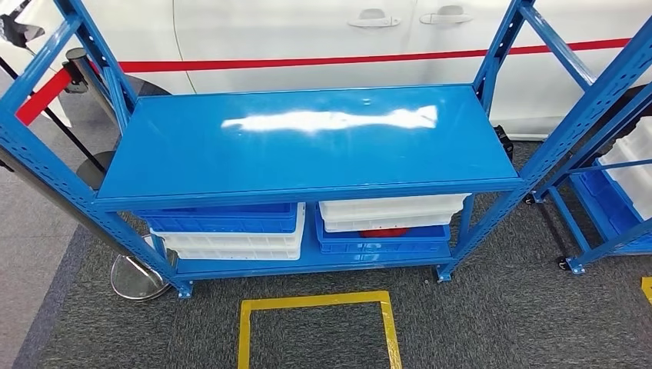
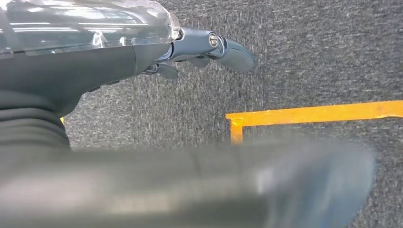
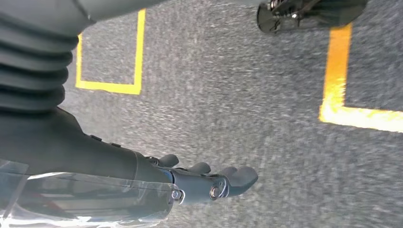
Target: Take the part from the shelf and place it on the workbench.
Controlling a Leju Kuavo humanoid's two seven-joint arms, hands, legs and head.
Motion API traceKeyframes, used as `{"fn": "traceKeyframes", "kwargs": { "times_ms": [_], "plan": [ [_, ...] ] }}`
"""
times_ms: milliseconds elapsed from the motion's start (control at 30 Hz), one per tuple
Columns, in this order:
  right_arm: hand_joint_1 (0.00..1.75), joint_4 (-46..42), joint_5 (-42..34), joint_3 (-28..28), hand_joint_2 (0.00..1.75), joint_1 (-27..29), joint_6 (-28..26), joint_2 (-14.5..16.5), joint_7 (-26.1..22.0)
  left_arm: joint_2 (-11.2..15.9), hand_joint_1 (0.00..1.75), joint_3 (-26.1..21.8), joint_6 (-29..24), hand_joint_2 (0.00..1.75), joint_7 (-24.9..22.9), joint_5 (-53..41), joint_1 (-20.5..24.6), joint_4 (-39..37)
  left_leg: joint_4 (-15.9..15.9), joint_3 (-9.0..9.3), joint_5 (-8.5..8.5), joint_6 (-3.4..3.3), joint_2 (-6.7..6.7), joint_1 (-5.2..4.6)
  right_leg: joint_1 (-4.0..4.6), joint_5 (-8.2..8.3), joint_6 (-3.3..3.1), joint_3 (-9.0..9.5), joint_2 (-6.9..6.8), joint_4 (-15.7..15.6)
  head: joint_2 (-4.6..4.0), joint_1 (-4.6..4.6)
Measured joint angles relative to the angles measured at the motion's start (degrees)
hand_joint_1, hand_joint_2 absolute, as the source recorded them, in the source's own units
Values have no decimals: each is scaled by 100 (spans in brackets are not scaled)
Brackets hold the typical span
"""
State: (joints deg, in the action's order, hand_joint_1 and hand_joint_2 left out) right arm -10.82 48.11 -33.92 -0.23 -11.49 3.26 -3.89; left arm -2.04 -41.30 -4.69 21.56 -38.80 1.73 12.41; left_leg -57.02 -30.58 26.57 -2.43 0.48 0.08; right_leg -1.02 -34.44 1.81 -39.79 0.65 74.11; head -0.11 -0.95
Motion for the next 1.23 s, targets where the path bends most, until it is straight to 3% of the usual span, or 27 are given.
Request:
{"fn": "traceKeyframes", "kwargs": {
  "times_ms": [33, 67, 133, 167, 200, 267, 300, 500, 800, 833, 933, 967, 1233],
  "plan": [
    [0, 0, 5, -5, 175, 4, -9, 0, 42, -4, 0, -2, -2, 175, -8, -14, -1, 0, -4, 5, 8, 2, 3, 6, -35, 58, 51, -41, -9, 50, 0, 0],
    [0, 0, 3, -18, 175, 6, -21, 0, 68, -10, 0, -5, -2, 175, -16, -28, -2, 0, -15, 14, 22, 12, 3, 17, -72, 223, 100, 33, -22, -130, 0, 1],
    [0, 0, -10, -60, 175, 6, -56, 6, 81, -20, 0, -16, -11, 175, -31, -43, -3, 0, -75, 17, 78, 58, 0, 31, -147, 623, 198, 381, -59, -893, 0, 5],
    [0, -1, -15, -80, 131, 1, -73, 13, 83, -21, 0, -28, -21, 175, -36, -47, -1, 0, -125, 5, 127, 94, -2, 26, -162, 754, 189, 529, -55, -1215, 0, 5],
    [0, -1, -17, -94, 131, -6, -86, 22, 89, -20, 0, -43, -35, 175, -38, -52, 2, 0, -166, -8, 166, 126, -3, 11, -168, 793, 162, 618, -51, -1405, 0, 2],
    [0, -1, -6, -106, 131, -14, -99, 37, 109, -17, 0, -75, -62, 175, -40, -59, 12, 0, -199, -15, 212, 172, -5, -3, -146, 779, 71, 649, -25, -1465, 0, -9],
    [0, 0, 1, -111, 175, -15, -101, 39, 120, -19, 0, -85, -72, 175, -41, -62, 15, 0, -189, -7, 207, 184, -5, 0, -137, 762, 61, 653, -28, -1463, 0, -13],
    [0, -28, 86, -49, 175, 12, -132, 39, 296, -28, 0, 15, -46, 175, -272, 108, -16, 7, -131, 31, 198, 226, -6, 14, -99, 749, 18, 661, -27, -1461, 0, -14],
    [0, -234, -953, 568, 175, 166, 129, 4, 354, -19, 0, 776, 68, 175, -717, 965, -213, 151, -116, 37, 206, 247, -6, 13, -101, 735, 7, 670, -28, -1466, 0, -12],
    [0, -260, -1076, 651, 131, 188, 162, -3, 354, -16, 0, 875, 80, 175, -763, 1060, -238, 174, -116, 38, 208, 248, -6, 13, -101, 735, 7, 672, -28, -1469, 0, -12],
    [0, -343, -1461, 910, 0, 254, 263, -29, 355, -7, 0, 1193, 126, 44, -906, 1356, -317, 247, -117, 41, 209, 246, -6, 13, -101, 735, 7, 677, -28, -1476, 0, -12],
    [0, -370, -1590, 1000, 0, 276, 297, -39, 356, -2, 0, 1302, 139, 0, -955, 1458, -344, 272, -117, 41, 211, 246, -6, 13, -101, 735, 7, 679, -28, -1477, 0, -12],
    [0, -575, -2554, 1670, 0, 441, 554, -101, 371, 41, 0, 2102, 235, 0, -1309, 2192, -536, 458, -117, 44, 217, 245, -6, 12, -101, 735, 8, 682, -27, -1479, 0, -12]
  ]
}}
